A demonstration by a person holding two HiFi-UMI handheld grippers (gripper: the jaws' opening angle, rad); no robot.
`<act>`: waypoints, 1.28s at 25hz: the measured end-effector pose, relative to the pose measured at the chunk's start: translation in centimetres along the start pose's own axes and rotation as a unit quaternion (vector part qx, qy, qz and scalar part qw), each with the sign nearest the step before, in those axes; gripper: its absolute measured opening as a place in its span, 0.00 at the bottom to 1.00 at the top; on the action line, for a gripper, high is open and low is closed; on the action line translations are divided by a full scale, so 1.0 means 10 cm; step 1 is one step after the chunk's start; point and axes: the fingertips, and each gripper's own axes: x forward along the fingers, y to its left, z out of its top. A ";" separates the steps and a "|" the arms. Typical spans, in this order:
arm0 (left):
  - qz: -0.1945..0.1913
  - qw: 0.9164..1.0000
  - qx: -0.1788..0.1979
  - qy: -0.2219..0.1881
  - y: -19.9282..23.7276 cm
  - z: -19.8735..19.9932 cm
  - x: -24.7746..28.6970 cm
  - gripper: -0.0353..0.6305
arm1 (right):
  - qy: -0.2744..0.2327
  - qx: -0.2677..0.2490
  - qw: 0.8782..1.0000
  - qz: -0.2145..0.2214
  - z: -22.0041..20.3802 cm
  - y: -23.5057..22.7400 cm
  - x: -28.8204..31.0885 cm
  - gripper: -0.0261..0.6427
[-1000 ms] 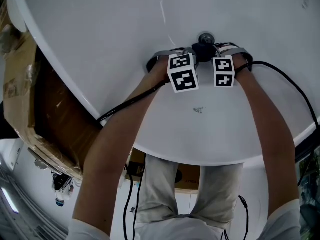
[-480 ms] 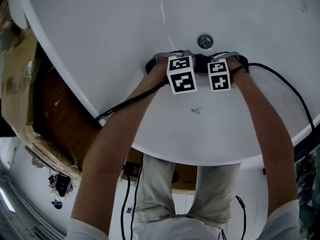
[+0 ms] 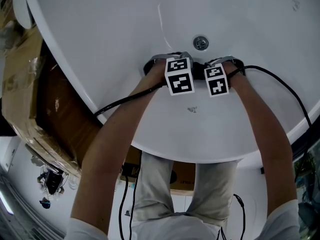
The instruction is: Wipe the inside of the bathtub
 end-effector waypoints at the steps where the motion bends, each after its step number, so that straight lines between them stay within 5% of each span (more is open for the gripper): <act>1: 0.000 1.000 0.000 -0.001 -0.01 0.02 -0.02 0.05 | -0.001 -0.001 1.000 0.001 0.01 0.04 -0.02 0.14; 32: -0.027 0.999 0.034 0.005 -0.82 0.21 -0.46 0.05 | -0.035 -0.001 0.998 0.060 0.64 1.16 -0.67 0.14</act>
